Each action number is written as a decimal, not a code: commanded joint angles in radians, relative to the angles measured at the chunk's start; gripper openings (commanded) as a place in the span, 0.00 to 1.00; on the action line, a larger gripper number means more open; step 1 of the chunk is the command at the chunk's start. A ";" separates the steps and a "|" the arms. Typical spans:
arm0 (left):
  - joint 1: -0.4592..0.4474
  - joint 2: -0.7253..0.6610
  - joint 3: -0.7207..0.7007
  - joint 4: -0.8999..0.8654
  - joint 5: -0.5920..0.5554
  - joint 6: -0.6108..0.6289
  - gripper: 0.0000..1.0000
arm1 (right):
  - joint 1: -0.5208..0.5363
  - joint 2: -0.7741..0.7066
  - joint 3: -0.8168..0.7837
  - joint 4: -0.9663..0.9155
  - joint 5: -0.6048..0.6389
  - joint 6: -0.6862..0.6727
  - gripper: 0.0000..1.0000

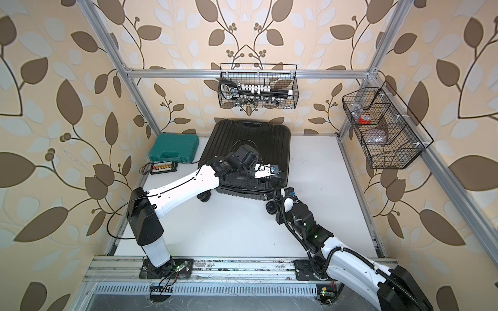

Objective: Close the suitcase zippers
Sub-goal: Adjust the suitcase at the center of the board.

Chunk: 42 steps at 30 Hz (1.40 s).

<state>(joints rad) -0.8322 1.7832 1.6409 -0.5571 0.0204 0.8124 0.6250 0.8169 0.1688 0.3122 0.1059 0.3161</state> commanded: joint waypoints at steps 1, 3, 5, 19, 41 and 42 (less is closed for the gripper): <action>0.016 0.081 0.050 0.176 -0.032 -0.122 0.87 | 0.023 0.015 -0.001 0.125 -0.192 -0.013 0.00; 0.016 0.099 0.064 0.177 -0.023 -0.139 0.87 | 0.022 0.023 -0.001 0.144 -0.196 -0.008 0.00; 0.016 0.114 0.069 0.188 -0.005 -0.153 0.86 | 0.022 0.028 -0.006 0.166 -0.198 -0.003 0.00; 0.014 0.190 0.138 0.192 0.146 -0.222 0.86 | 0.021 0.030 -0.010 0.185 -0.117 0.020 0.00; 0.004 -0.017 0.112 0.253 0.220 -0.409 0.90 | 0.010 -0.095 0.002 -0.045 0.218 0.092 0.43; 0.004 -0.038 0.105 0.262 0.197 -0.430 0.90 | 0.010 -0.107 0.000 -0.054 0.243 0.101 0.44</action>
<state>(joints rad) -0.8246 1.8709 1.7439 -0.3721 0.2493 0.4808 0.6327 0.7399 0.1570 0.3061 0.2508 0.3870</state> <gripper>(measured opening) 0.901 0.437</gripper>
